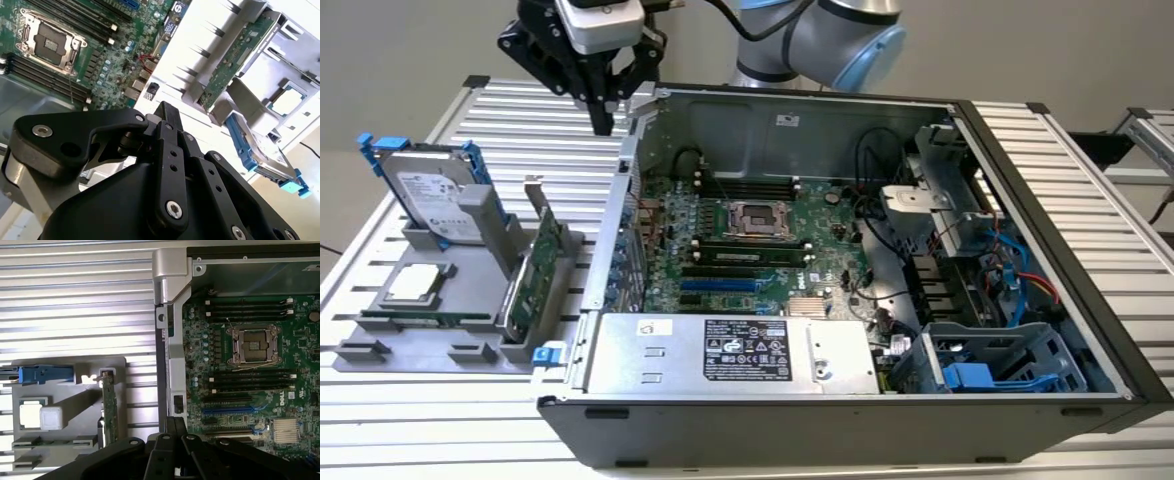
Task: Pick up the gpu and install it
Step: 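Reach for the gpu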
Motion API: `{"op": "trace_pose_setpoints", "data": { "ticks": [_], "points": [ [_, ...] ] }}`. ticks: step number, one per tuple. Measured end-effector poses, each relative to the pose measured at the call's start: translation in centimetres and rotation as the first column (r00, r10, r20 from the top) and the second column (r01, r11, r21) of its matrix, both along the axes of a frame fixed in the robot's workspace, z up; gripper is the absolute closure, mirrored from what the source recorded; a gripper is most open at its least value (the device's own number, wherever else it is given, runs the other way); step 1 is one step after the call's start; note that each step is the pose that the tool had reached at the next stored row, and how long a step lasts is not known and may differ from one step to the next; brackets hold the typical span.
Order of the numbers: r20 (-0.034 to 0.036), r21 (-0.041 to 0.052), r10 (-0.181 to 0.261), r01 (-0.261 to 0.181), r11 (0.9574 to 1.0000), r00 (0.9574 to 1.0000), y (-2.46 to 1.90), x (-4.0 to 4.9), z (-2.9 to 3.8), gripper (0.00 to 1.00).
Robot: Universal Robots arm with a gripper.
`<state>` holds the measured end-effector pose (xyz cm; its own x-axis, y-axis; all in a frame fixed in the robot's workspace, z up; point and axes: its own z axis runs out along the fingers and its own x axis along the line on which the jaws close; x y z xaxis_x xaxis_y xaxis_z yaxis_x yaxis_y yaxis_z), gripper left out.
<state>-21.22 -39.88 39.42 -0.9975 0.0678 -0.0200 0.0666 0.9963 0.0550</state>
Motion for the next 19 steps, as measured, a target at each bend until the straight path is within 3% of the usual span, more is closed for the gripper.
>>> {"op": "trace_pose_setpoints", "data": {
  "ticks": [19],
  "points": [
    [0.0000,0.0022,0.000,0.000,1.0000,1.0000,0.00,-2.23,0.00,1.00]
  ]
}}
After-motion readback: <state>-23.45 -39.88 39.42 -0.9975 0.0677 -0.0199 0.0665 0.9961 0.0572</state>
